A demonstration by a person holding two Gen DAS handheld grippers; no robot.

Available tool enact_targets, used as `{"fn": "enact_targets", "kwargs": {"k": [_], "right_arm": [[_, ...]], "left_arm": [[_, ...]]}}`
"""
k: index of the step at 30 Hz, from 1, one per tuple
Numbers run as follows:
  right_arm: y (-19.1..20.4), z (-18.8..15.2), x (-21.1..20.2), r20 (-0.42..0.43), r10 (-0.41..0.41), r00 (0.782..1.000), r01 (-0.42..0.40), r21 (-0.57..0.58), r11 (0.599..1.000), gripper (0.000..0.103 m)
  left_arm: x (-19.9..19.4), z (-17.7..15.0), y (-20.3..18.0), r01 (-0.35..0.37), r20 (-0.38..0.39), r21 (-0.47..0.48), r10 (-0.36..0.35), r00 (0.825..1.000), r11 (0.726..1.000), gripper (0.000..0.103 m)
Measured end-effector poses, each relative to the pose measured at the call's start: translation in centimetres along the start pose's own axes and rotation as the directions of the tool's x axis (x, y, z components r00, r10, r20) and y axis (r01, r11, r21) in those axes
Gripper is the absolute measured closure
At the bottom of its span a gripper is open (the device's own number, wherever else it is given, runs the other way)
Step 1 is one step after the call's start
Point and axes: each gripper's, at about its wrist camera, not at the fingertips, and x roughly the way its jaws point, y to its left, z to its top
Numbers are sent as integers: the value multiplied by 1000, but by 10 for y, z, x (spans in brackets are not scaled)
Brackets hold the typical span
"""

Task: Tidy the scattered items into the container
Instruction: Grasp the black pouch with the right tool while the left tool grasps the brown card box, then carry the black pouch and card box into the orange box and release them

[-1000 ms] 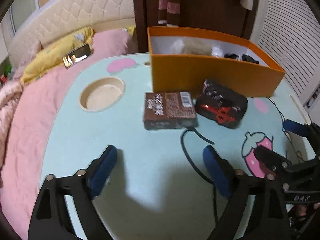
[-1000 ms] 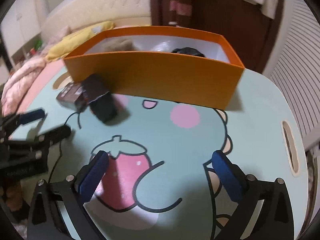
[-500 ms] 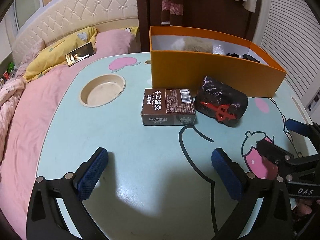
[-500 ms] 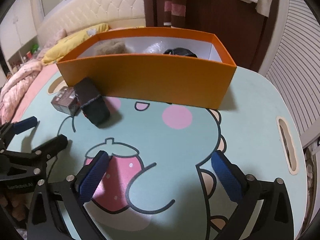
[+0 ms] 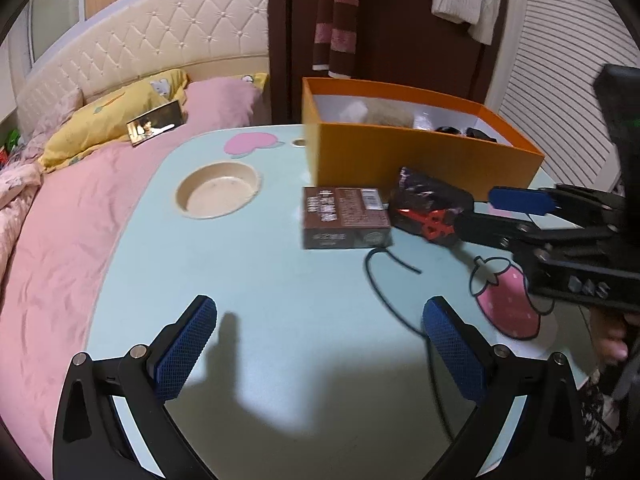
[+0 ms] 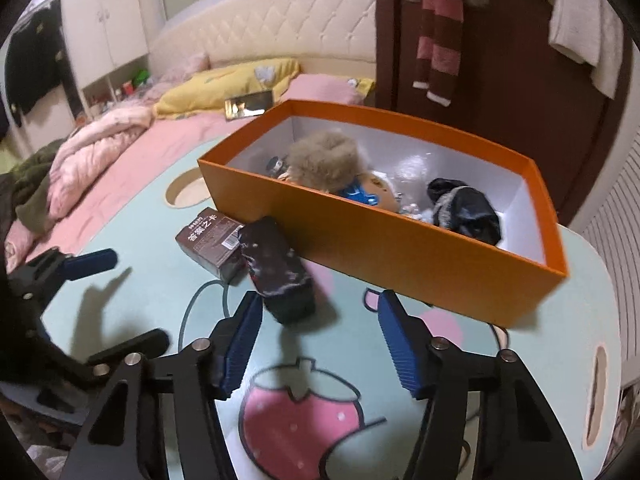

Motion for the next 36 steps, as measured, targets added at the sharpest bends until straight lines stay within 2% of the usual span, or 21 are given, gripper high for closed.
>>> {"fn": "enact_targets", "kwargs": {"k": [4,5,7,13,15,23,28,29,30,32,36], "right_arm": [[6,6,12,-16,14,1000,-14,-14,1000,45],[7,7,15,-22,14,1000,-14,-21,1000,48],[9,8,21,-43,30,999,-31,-29,999,63],[15,6,20,-40,76,996,-78,-57,995,67],[14,2,13,-28,88,996,-90,-45,995,73],[-12,-15,-21,26,73,997,-74,44,996,76],[-24,-23,-31,38,75,996,-78,84,993,76],[-25,-24,-32,38,77,996,-80,87,993,76],[-26,-25,-33,40,81,996,-84,91,992,76],[-27,-27,-35,45,86,995,-91,104,990,76],[-28,-29,-38,57,89,994,-95,118,989,76]], "left_arm": [[-5,-1,14,-5,5,-28,6,1000,1000,0],[-5,1,17,-8,9,-33,8,1000,999,0],[-7,2,20,-13,16,-40,14,1000,999,0],[-9,17,21,-1,34,-21,2,999,1000,0],[-4,25,19,-6,25,-10,6,1000,1000,0],[32,56,-6,-20,-45,91,25,999,996,0],[54,66,-17,-33,-90,119,43,995,992,0],[56,66,-18,-32,-92,122,44,995,992,5],[57,66,-18,-25,-96,121,37,995,992,25],[60,65,-17,-10,-123,105,23,992,994,46],[51,59,-17,7,-111,100,4,994,995,47]]}}
